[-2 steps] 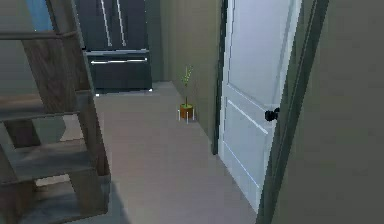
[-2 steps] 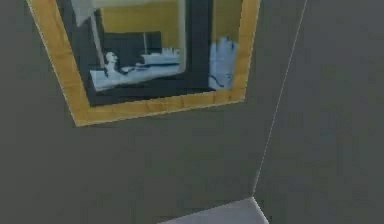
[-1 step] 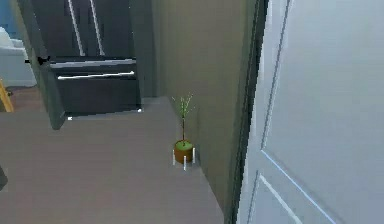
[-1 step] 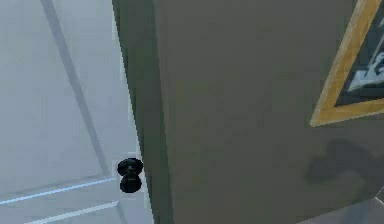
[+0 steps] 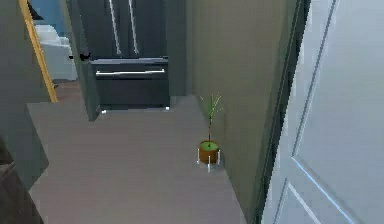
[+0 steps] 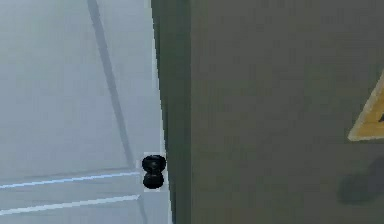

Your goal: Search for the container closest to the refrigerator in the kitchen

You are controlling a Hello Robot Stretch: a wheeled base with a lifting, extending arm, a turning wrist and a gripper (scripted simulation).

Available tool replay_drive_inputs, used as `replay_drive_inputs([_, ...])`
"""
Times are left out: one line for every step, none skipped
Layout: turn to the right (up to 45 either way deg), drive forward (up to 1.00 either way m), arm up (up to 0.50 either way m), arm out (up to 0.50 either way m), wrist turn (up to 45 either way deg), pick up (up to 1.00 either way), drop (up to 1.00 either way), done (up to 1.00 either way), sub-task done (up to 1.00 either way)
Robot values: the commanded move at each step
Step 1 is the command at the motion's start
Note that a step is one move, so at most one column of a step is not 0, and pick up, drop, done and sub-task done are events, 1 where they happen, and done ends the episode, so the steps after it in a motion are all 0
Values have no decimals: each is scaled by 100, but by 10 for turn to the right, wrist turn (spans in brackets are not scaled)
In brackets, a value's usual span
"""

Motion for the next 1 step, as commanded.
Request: replay_drive_inputs([0, 20, 0, 0, 0, 0, 0, 0, 0])
